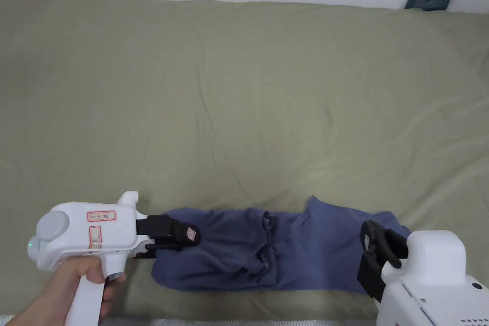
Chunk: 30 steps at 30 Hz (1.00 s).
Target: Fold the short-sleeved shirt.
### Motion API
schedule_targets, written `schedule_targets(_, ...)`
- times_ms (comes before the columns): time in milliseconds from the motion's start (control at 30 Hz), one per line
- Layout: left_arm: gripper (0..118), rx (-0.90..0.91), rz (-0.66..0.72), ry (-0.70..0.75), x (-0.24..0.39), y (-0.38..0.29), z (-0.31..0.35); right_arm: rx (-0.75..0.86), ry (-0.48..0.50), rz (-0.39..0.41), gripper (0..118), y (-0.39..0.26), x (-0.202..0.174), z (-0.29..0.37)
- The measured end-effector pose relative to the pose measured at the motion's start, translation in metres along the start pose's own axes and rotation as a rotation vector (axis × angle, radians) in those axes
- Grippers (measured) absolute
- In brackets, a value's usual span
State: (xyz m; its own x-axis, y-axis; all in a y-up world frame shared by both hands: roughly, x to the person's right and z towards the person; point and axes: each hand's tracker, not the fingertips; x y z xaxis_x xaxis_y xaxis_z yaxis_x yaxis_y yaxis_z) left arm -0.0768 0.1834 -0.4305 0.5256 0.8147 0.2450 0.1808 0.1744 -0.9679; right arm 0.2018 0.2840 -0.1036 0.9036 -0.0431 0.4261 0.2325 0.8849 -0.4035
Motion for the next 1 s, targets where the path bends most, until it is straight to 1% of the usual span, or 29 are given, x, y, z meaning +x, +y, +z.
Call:
schedule_targets(33, 13, 0.02, 0.015, 0.004, 0.002, 0.0, 0.007, 0.003, -0.003, 0.005, 2, 0.001, 0.0, 0.001)
schedule_targets(133, 12, 0.062, -0.016, 0.032, 0.009, 0.003, 0.032, 0.015, -0.002, 0.009, 2, 0.003, 0.002, 0.006)
schedule_targets(200, 12, 0.124, -0.025, 0.083, 0.01, 0.007, 0.06, 0.027, 0.002, 0.005, 2, 0.004, 0.002, 0.009)
schedule_targets(233, 12, 0.131, 0.056, 0.066, 0.011, 0.005, 0.078, 0.032, 0.003, 0.002, 2, 0.005, 0.003, 0.01)
schedule_targets(300, 12, 0.149, 0.027, 0.152, 0.014, 0.005, 0.113, 0.038, 0.012, -0.008, 2, 0.007, 0.005, 0.01)
schedule_targets(367, 12, 0.205, -0.009, 0.259, 0.018, 0.002, 0.15, 0.042, 0.02, -0.013, 2, 0.008, 0.005, 0.008)
schedule_targets(400, 12, 0.23, 0.004, 0.298, 0.022, 0.001, 0.162, 0.045, 0.024, -0.015, 2, 0.008, 0.005, 0.008)
schedule_targets(433, 12, 0.237, -0.013, 0.364, 0.027, 0.0, 0.17, 0.05, 0.03, -0.018, 2, 0.008, 0.005, 0.008)
schedule_targets(500, 12, 0.233, -0.008, 0.458, 0.038, -0.003, 0.177, 0.055, 0.042, -0.02, 2, 0.008, 0.004, 0.007)
schedule_targets(633, 12, 0.191, -0.116, 0.518, 0.079, -0.008, 0.157, 0.063, 0.041, -0.008, 2, 0.007, 0.002, 0.007)
schedule_targets(800, 12, 0.128, -0.239, 0.613, 0.143, -0.014, 0.105, 0.063, 0.042, -0.006, 2, 0.003, 0.006, 0.014)
schedule_targets(867, 12, 0.118, -0.236, 0.645, 0.163, -0.015, 0.08, 0.061, 0.047, -0.022, 2, -0.001, 0.01, 0.016)
schedule_targets(900, 12, 0.105, -0.239, 0.699, 0.173, -0.015, 0.065, 0.059, 0.046, -0.027, 2, -0.002, 0.011, 0.016)
schedule_targets(933, 13, 0.089, -0.269, 0.747, 0.18, -0.016, 0.049, 0.058, 0.044, -0.033, 2, -0.004, 0.012, 0.016)
schedule_targets(1000, 13, 0.062, -0.326, 0.781, 0.193, -0.019, 0.019, 0.053, 0.041, -0.058, 2, -0.007, 0.017, 0.015)
